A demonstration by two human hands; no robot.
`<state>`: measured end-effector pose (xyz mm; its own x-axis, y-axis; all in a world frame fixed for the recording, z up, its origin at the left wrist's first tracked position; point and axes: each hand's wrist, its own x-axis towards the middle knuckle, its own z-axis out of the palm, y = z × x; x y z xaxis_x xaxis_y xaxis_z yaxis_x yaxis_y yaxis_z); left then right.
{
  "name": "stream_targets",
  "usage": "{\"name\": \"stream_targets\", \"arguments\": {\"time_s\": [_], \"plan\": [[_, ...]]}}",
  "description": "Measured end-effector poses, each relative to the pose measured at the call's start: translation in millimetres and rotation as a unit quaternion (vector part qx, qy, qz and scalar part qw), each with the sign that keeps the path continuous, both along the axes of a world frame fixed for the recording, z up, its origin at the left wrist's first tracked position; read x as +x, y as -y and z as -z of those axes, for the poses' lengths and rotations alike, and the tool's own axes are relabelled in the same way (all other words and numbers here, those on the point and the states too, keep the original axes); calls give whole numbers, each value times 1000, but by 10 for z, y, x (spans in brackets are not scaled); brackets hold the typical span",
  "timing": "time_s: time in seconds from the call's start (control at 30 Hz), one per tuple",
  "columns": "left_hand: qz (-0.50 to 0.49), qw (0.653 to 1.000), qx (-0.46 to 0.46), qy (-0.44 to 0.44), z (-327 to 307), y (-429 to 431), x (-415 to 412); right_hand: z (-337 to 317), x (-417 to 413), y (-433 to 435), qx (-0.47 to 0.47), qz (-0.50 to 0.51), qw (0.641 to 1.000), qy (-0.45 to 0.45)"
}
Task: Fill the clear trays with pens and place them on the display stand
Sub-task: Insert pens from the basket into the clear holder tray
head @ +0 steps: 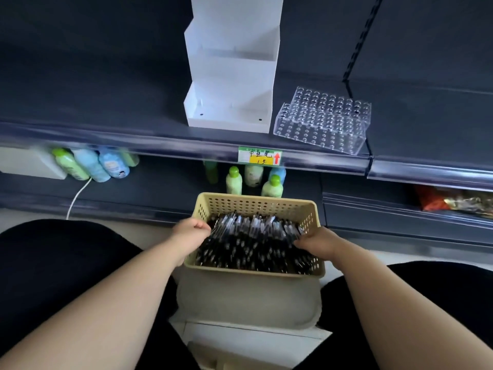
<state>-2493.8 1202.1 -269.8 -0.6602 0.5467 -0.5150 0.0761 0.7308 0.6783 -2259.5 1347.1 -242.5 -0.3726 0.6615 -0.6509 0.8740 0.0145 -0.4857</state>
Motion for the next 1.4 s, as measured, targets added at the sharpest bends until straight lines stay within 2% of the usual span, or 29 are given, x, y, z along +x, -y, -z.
{"name": "stream_targets", "arguments": {"time_s": [0.1,0.2,0.33,0.43,0.5,0.67,1.0,1.23,1.4], "plan": [[1,1000,-26,-11,9,-26,1,-6,37,4,-11,-30,999,-1],[21,998,-50,-23,-5,-55,-52,-9,58,-43,-3,-87,995,52],[95,988,-107,-65,1,-73,-50,6,32,-59,-32,-117,987,109],[140,974,-139,-115,11,-56,-14,23,-34,-25,-13,-133,983,125],[136,968,-143,-154,17,-37,-29,37,-66,4,8,-137,982,132],[72,990,-75,-95,15,16,-93,32,-72,14,24,-129,982,135],[93,991,-49,-86,-42,34,-81,8,-82,29,45,-132,980,140],[99,990,-65,-77,-65,10,-54,-24,-43,71,47,-147,978,142],[141,973,-123,-134,-71,-22,-9,-9,-42,100,57,-160,968,184]]}}
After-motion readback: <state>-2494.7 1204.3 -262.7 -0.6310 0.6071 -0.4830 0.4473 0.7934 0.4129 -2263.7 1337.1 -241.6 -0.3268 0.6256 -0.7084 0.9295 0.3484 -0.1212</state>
